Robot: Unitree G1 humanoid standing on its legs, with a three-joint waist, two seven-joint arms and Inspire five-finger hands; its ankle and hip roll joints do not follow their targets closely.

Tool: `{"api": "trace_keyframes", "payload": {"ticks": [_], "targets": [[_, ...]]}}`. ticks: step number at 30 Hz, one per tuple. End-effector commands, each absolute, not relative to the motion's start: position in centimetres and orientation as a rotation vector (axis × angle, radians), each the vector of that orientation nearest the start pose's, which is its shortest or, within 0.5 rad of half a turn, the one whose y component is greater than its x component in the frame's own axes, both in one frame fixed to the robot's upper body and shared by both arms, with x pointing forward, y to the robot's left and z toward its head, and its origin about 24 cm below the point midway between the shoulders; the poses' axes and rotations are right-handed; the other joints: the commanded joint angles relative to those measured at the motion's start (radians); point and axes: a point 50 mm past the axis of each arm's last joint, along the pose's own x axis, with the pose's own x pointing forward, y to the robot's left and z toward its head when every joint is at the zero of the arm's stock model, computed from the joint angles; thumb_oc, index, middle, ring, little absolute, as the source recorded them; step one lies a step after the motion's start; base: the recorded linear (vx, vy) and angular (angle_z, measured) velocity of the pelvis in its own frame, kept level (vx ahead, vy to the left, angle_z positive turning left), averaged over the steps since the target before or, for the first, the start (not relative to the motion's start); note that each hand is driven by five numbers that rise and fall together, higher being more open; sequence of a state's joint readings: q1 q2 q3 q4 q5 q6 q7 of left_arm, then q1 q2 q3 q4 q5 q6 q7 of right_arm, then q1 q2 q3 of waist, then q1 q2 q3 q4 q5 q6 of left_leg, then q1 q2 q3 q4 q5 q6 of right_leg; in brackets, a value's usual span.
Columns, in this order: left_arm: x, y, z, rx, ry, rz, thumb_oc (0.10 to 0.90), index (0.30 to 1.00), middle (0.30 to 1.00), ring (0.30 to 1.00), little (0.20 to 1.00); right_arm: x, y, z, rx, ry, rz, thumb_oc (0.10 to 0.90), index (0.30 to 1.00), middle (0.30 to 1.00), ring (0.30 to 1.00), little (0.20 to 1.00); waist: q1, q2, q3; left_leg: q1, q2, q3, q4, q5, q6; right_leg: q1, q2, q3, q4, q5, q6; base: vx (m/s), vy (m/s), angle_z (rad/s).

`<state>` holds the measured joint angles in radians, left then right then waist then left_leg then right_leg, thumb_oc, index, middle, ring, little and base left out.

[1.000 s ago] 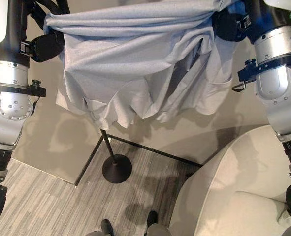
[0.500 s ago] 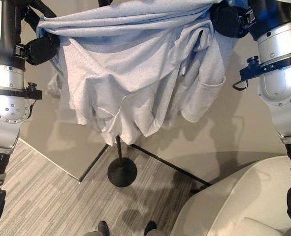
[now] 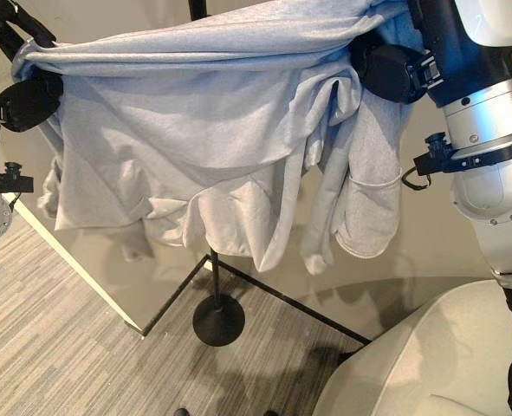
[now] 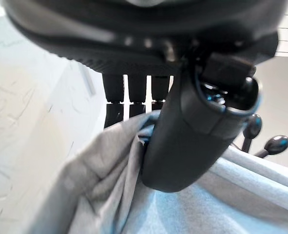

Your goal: Hang the clothes on the sofa on the clothes rack.

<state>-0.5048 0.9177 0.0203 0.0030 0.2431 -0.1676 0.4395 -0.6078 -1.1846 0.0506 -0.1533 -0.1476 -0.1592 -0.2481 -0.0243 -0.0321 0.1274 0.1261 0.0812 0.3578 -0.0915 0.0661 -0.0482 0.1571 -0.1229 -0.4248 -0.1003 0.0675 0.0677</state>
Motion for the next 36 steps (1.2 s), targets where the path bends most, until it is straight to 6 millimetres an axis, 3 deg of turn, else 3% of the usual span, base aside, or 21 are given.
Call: {"api": "trace_keyframes", "payload": {"ticks": [1,6,10,11,14,16,17,19,23,28,29,34,35,36], "targets": [[26.7,31.3,33.2,0.951,-0.943,0.819,0.400,0.300,0.300,0.300,0.300,24.9,-26.6,38.9,-1.056,-1.099,-0.512,0.400,0.300,0.300,0.300,0.300,0.019,-0.029,-0.084,0.090,0.021,0.055,0.004,-0.147,-0.058,0.015,-0.078,-0.015,0.013,-0.077,0.104,0.00,0.000,0.00],[27.3,32.0,33.7,0.965,-0.903,0.820,0.400,0.300,0.300,0.300,0.300,25.5,-27.1,39.6,-1.024,-1.076,-0.516,0.400,0.300,0.300,0.300,0.300,0.021,-0.036,-0.088,0.094,0.025,0.064,0.004,-0.147,-0.062,0.008,-0.074,-0.015,0.013,-0.073,0.107,0.00,0.001,-0.02],[28.8,32.1,34.4,1.089,-0.829,0.796,0.400,0.300,0.300,0.300,0.300,27.9,-27.4,39.4,-1.052,-0.953,-0.491,0.400,0.300,0.300,0.300,0.300,0.020,-0.042,-0.088,0.098,0.028,0.076,0.004,-0.145,-0.065,0.007,-0.070,-0.011,0.013,-0.071,0.108,0.00,0.005,-0.05],[29.7,32.1,34.9,1.211,-0.778,0.804,0.400,0.300,0.300,0.300,0.300,29.2,-27.2,39.0,-1.038,-0.904,-0.462,0.400,0.300,0.300,0.300,0.300,0.016,-0.041,-0.089,0.100,0.031,0.082,0.004,-0.142,-0.068,0.007,-0.067,-0.013,0.013,-0.071,0.108,0.00,0.000,-0.06],[31.1,31.7,35.1,1.343,-0.710,0.780,0.400,0.300,0.300,0.300,0.300,30.7,-27.0,39.1,-1.062,-0.843,-0.449,0.400,0.300,0.300,0.300,0.300,0.012,-0.048,-0.087,0.096,0.035,0.090,0.004,-0.136,-0.071,0.002,-0.063,-0.016,0.013,-0.068,0.111,0.00,0.000,-0.02],[31.2,31.6,35.3,1.344,-0.712,0.781,0.400,0.300,0.300,0.300,0.300,30.7,-27.0,39.3,-1.061,-0.844,-0.451,0.400,0.300,0.300,0.300,0.300,0.012,-0.048,-0.086,0.095,0.035,0.090,0.004,-0.136,-0.072,0.001,-0.063,-0.017,0.013,-0.068,0.111,0.00,0.000,0.00],[32.7,31.0,34.9,1.407,-0.659,0.756,0.400,0.300,0.300,0.300,0.300,31.9,-26.4,39.2,-1.055,-0.812,-0.431,0.400,0.300,0.300,0.300,0.300,0.008,-0.058,-0.079,0.085,0.041,0.096,0.004,-0.131,-0.074,-0.013,-0.061,-0.014,0.013,-0.062,0.115,-0.02,-0.009,-0.04],[33.2,30.8,34.7,1.419,-0.639,0.746,0.400,0.300,0.300,0.300,0.300,32.2,-26.2,39.2,-1.050,-0.804,-0.421,0.400,0.300,0.300,0.300,0.300,0.008,-0.062,-0.078,0.080,0.043,0.098,0.004,-0.131,-0.074,-0.020,-0.060,-0.012,0.013,-0.060,0.116,-0.01,-0.007,-0.07],[34.8,30.6,31.9,1.442,-0.533,0.684,0.400,0.300,0.300,0.300,0.300,33.6,-25.6,37.0,-1.010,-0.748,-0.371,0.400,0.300,0.300,0.300,0.300,0.002,-0.076,-0.059,0.069,0.050,0.108,0.004,-0.131,-0.074,-0.042,-0.057,-0.002,0.013,-0.056,0.118,-0.02,-0.001,-0.08],[34.8,30.9,29.0,1.382,-0.484,0.663,0.400,0.300,0.300,0.300,0.300,33.6,-25.7,33.9,-0.961,-0.712,-0.343,0.400,0.300,0.300,0.300,0.300,0.000,-0.080,-0.050,0.064,0.049,0.108,0.004,-0.135,-0.070,-0.049,-0.058,0.000,0.013,-0.055,0.118,0.00,0.006,-0.04],[34.4,31.2,26.8,1.332,-0.452,0.652,0.400,0.300,0.300,0.300,0.300,33.3,-25.5,31.6,-0.908,-0.702,-0.313,0.400,0.300,0.300,0.300,0.300,-0.002,-0.078,-0.043,0.066,0.047,0.107,0.004,-0.141,-0.065,-0.047,-0.061,0.003,0.013,-0.057,0.116,0.00,0.000,0.00],[33.6,30.7,21.7,1.202,-0.378,0.590,0.400,0.300,0.300,0.300,0.300,32.2,-24.7,25.8,-0.777,-0.633,-0.235,0.400,0.300,0.300,0.300,0.300,-0.001,-0.073,-0.036,0.075,0.038,0.099,0.004,-0.155,-0.053,-0.036,-0.068,0.004,0.013,-0.058,0.111,0.01,0.004,-0.01],[33.5,30.7,21.7,1.203,-0.377,0.590,0.400,0.300,0.300,0.300,0.300,32.2,-24.7,25.8,-0.777,-0.632,-0.235,0.400,0.300,0.300,0.300,0.300,-0.001,-0.073,-0.037,0.075,0.038,0.099,0.004,-0.155,-0.053,-0.036,-0.068,0.004,0.013,-0.058,0.111,0.00,0.000,0.00],[33.6,30.0,19.6,1.142,-0.338,0.546,0.400,0.300,0.300,0.300,0.300,32.0,-24.4,23.7,-0.729,-0.591,-0.210,0.400,0.300,0.300,0.300,0.300,-0.005,-0.069,-0.030,0.078,0.034,0.094,0.004,-0.159,-0.048,-0.033,-0.071,0.005,0.013,-0.057,0.109,0.00,0.000,0.00]]}}
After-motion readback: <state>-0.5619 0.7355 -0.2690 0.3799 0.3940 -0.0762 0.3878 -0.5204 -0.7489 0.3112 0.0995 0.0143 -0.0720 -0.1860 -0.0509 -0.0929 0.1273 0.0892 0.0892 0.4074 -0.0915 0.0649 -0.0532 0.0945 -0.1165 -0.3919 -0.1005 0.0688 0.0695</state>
